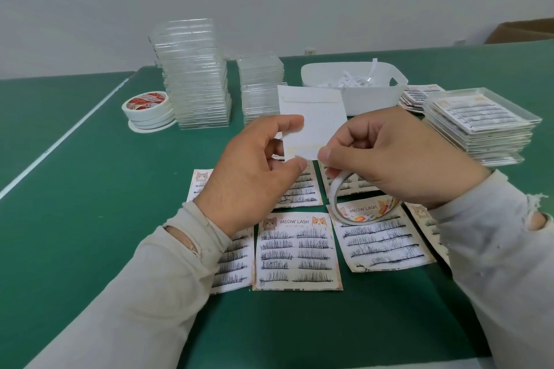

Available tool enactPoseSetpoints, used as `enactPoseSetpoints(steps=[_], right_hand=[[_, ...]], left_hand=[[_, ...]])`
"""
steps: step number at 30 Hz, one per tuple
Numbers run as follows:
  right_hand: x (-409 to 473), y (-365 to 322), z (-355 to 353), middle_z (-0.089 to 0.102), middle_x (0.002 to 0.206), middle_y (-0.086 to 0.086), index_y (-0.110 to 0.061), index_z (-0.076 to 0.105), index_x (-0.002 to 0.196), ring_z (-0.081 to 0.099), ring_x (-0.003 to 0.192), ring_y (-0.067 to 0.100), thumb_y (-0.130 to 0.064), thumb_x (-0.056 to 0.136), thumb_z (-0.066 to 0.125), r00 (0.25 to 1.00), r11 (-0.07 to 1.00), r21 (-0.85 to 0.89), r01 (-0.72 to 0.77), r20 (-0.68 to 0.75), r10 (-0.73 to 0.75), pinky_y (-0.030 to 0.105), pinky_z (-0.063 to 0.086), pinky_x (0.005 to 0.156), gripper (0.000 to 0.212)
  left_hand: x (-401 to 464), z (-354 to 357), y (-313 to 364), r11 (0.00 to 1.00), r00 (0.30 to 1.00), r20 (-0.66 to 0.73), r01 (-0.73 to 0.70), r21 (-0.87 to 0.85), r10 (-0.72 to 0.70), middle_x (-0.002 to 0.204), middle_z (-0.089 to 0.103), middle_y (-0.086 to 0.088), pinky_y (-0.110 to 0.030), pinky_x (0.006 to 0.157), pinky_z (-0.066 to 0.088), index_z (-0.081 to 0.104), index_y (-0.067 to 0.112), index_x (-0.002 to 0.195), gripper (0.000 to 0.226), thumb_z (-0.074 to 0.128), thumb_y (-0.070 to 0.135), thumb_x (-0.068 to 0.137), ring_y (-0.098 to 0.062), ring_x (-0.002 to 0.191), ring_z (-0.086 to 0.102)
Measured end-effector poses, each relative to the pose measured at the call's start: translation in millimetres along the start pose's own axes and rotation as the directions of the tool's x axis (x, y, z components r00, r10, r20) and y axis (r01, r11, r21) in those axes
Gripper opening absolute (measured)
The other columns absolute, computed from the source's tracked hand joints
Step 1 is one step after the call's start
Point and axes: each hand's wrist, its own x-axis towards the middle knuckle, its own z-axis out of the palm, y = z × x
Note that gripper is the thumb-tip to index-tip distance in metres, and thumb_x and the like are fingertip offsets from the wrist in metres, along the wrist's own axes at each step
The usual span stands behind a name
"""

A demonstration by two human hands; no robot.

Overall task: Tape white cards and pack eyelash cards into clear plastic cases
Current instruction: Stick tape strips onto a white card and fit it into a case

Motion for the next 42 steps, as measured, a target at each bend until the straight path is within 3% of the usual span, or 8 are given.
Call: enactPoseSetpoints(steps=[2,9,14,17,21,31,37,42], right_hand=[[0.1,-1.1,2.1,0.076,0.071,-0.002,-0.014,0.077,0.077,0.07,0.064,0.01,-0.028,0.086,0.075,1.0,1.0,-0.011,0.006,0.012,-0.005,0.02,0.053,0.065,0.017],[-0.9,-4.3,3.1,0.076,0.069,-0.001,-0.016,0.077,0.074,0.071,0.074,0.035,-0.031,0.086,0.075,1.0,0.998,-0.054,-0.015,-0.026,0.014,0.05,0.058,0.079,0.019],[-0.3,-3.8,2.9,0.075,0.069,0.004,-0.017,0.077,0.072,0.061,0.061,0.035,-0.034,0.086,0.075,0.998,0.996,-0.09,-0.019,-0.053,0.015,0.04,0.052,0.061,0.022],[0.2,-3.2,2.3,0.075,0.068,0.001,-0.017,0.076,0.072,0.055,0.053,0.014,-0.035,0.086,0.075,0.998,0.994,-0.104,-0.04,-0.057,0.034,0.029,0.046,0.056,0.023],[0.7,-3.7,2.2,0.074,0.067,0.0,-0.015,0.076,0.071,0.048,0.046,0.006,-0.035,0.085,0.076,0.996,0.991,-0.117,-0.058,-0.068,0.05,0.02,0.041,0.048,0.024],[1.1,-4.5,3.6,0.074,0.067,0.002,-0.014,0.076,0.071,0.052,0.051,0.01,-0.033,0.085,0.076,0.994,0.989,-0.125,-0.074,-0.087,0.063,0.029,0.046,0.057,0.024],[1.3,-4.1,5.3,0.073,0.063,-0.006,-0.014,0.074,0.069,0.05,0.044,0.001,-0.029,0.086,0.076,0.993,0.988,-0.136,-0.079,-0.1,0.066,0.016,0.042,0.049,0.023],[1.5,-3.4,6.4,0.071,0.058,-0.008,-0.013,0.072,0.068,0.052,0.042,-0.001,-0.026,0.085,0.076,0.991,0.986,-0.15,-0.079,-0.115,0.062,0.01,0.037,0.046,0.021]], left_hand=[[-0.5,0.9,0.2,1.0,1.0,0.029,0.001,-0.016,0.0,0.111,0.061,0.002,-0.029,0.075,0.054,0.058,0.041,0.121,0.051,0.073,0.004,0.09,-0.009,0.07,0.055],[-1.8,2.5,0.3,0.999,0.998,0.06,-0.013,-0.039,0.015,0.109,0.06,0.007,-0.02,0.071,0.05,0.06,0.029,0.129,0.05,0.072,0.0,0.09,-0.002,0.07,0.055],[-1.6,2.2,-0.1,0.999,0.998,0.058,-0.026,-0.043,0.028,0.111,0.061,0.005,-0.022,0.07,0.05,0.06,0.035,0.124,0.051,0.072,0.0,0.089,-0.005,0.07,0.055],[-1.6,1.6,-1.0,0.999,0.997,0.063,-0.039,-0.028,0.04,0.112,0.062,0.004,-0.023,0.071,0.05,0.061,0.038,0.123,0.052,0.073,0.002,0.089,-0.007,0.069,0.053],[-1.6,1.1,-2.5,0.999,0.996,0.079,-0.036,-0.028,0.038,0.106,0.062,0.006,-0.022,0.069,0.048,0.062,0.039,0.124,0.051,0.074,0.005,0.089,-0.008,0.067,0.052],[-1.9,1.6,-3.4,0.999,0.996,0.091,-0.019,-0.049,0.023,0.101,0.062,0.007,-0.026,0.068,0.046,0.063,0.043,0.123,0.048,0.072,0.024,0.08,-0.011,0.067,0.052],[-2.1,2.1,-2.9,0.998,0.995,0.094,-0.034,-0.052,0.038,0.101,0.061,0.017,-0.021,0.066,0.047,0.063,0.04,0.124,0.048,0.071,0.021,0.08,-0.005,0.068,0.053],[-1.9,4.6,-3.1,0.996,0.994,0.098,-0.037,-0.075,0.044,0.102,0.06,0.014,-0.017,0.064,0.044,0.063,0.037,0.125,0.048,0.07,0.018,0.081,-0.004,0.066,0.051]])
